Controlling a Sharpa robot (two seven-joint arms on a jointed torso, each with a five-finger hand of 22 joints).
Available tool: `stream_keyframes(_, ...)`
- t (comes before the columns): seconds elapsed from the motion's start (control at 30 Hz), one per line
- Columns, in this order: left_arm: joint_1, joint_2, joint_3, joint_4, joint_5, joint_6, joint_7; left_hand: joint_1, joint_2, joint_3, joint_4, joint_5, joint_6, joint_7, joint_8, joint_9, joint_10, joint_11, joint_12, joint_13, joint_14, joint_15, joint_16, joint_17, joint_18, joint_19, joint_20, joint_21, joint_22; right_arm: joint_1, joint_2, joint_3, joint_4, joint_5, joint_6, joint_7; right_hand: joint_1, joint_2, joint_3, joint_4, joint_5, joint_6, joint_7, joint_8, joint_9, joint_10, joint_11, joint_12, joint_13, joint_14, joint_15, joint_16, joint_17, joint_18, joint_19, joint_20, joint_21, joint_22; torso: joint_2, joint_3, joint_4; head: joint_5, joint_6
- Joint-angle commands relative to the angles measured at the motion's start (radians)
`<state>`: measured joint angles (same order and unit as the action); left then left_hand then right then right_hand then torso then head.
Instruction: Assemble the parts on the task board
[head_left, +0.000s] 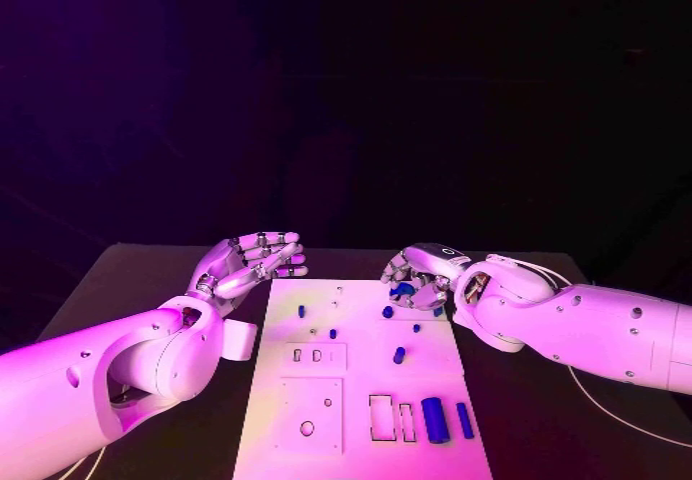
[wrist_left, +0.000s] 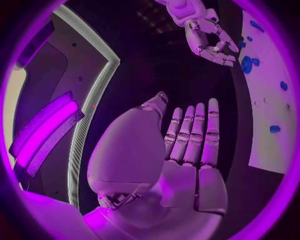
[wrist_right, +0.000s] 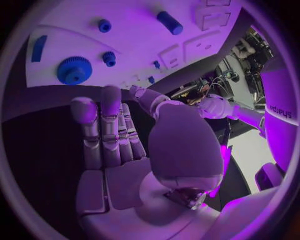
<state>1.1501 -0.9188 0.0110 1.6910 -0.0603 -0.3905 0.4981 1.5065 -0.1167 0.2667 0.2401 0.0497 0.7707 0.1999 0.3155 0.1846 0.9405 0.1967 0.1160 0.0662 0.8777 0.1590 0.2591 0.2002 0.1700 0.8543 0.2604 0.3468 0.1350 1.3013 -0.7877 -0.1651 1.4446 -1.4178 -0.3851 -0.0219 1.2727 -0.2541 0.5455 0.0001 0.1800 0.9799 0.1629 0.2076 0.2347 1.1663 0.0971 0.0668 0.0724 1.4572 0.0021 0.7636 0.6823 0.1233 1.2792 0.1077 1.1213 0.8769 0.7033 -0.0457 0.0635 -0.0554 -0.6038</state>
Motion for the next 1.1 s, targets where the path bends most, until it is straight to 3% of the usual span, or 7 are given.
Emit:
stream_keyframes(0.03,0.002,-0.002,0.001,0.009,-0.012,0.03,0.003,0.007,-0.003,0.005,-0.001,0.001,0.008,0.045,0.001,-0.001,0.008,0.001,-0.004,-0.001,0.005,0.0,0.007,0.001,0.014,0.004,0.0,0.003,0.001,0.001,0.007,0.0,-0.006,-0.099,0.078,-0.066,0.003,-0.005,-0.01,0.007,-0.005,-0.009,0.0,-0.007,0.006,-0.014,0.001,-0.004,0.004,0.004,0.006,0.086,0.075,-0.016,0.023,0.002,0.053,0.076,0.012,-0.0026,0.0021,0.003,0.001)
stream_keyframes(0.23,0.003,-0.007,0.003,0.017,-0.013,0.03,0.002,0.006,-0.004,0.005,-0.002,0.001,0.008,0.046,0.0,-0.001,0.008,0.001,-0.005,-0.001,0.008,-0.001,0.008,0.003,0.014,0.006,-0.001,0.005,0.001,0.0,0.02,0.0,-0.018,-0.111,0.103,-0.08,0.017,0.001,-0.026,0.019,-0.003,-0.009,0.001,-0.012,0.021,-0.03,0.002,-0.003,0.012,0.022,0.009,0.291,0.257,-0.044,0.09,0.007,0.186,0.267,0.021,-0.0017,0.0041,0.004,-0.001)
stream_keyframes(0.57,0.006,-0.004,0.006,0.026,-0.028,0.03,-0.003,0.005,-0.005,0.006,-0.002,0.001,0.006,0.049,-0.001,-0.002,0.007,0.002,-0.008,-0.001,0.01,-0.001,0.009,0.004,0.014,0.008,-0.002,0.007,0.002,-0.002,0.026,0.0,-0.031,-0.118,0.139,-0.102,0.017,0.002,-0.031,0.031,-0.003,-0.006,-0.001,-0.012,0.031,-0.025,0.002,-0.002,0.019,0.029,0.01,0.378,0.332,-0.055,0.115,0.008,0.237,0.341,0.029,-0.0071,0.0242,-0.006,-0.009)
stream_keyframes(0.83,0.009,-0.008,0.007,0.031,-0.03,0.028,-0.007,0.005,-0.005,0.006,-0.001,0.001,0.006,0.05,-0.002,-0.003,0.007,0.003,-0.009,-0.001,0.01,0.0,0.009,0.005,0.013,0.009,-0.002,0.008,0.002,-0.006,0.035,0.0,-0.04,-0.119,0.148,-0.104,0.018,0.005,-0.029,0.037,-0.003,-0.002,-0.001,-0.011,0.036,-0.023,0.002,-0.002,0.022,0.033,0.011,0.418,0.368,-0.061,0.128,0.01,0.26,0.378,0.034,-0.0092,0.0311,-0.009,-0.01)
stream_keyframes(1.1,0.011,-0.007,0.007,0.028,-0.03,0.023,-0.005,0.004,-0.005,0.006,-0.001,0.001,0.005,0.051,-0.003,-0.003,0.006,0.004,-0.01,-0.001,0.01,0.0,0.009,0.005,0.013,0.01,-0.002,0.008,0.002,-0.009,0.039,0.0,-0.041,-0.119,0.166,-0.118,0.017,0.01,-0.018,0.046,-0.007,0.002,0.0,-0.009,0.043,-0.005,0.0,0.002,0.027,0.036,0.011,0.459,0.402,-0.067,0.143,0.01,0.285,0.416,0.037,-0.0113,0.0304,-0.011,-0.012)
